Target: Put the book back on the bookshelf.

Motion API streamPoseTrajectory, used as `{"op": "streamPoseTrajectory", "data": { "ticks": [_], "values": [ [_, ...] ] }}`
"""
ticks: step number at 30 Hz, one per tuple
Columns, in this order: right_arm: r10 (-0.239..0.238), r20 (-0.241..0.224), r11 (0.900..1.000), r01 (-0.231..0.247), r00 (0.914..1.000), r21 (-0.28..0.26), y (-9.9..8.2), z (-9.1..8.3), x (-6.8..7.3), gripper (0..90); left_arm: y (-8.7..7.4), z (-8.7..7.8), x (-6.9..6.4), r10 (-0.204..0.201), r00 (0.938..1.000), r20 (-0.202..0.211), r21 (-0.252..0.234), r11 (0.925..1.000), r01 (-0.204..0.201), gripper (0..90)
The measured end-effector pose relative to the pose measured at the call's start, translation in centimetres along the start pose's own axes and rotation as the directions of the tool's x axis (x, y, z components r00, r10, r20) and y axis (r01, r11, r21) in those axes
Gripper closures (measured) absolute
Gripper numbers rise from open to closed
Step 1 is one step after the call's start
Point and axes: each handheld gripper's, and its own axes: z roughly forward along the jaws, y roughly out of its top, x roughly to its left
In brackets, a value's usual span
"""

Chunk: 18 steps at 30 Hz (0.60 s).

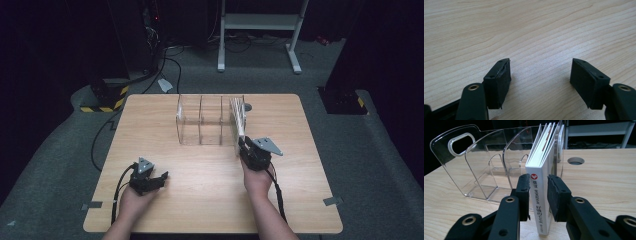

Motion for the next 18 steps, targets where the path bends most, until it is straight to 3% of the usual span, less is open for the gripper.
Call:
{"op": "streamPoseTrajectory", "data": {
  "ticks": [18],
  "values": [
    [0.008, 0.013, 0.9999, -0.008, 0.9999, -0.009, 0.15, 0.58, 0.35, 71.6, -0.01, -0.01, -0.01, 0.000, 1.0000, 0.000, 0.000, 1.0000, 0.000, 32.9]
  ]
}}
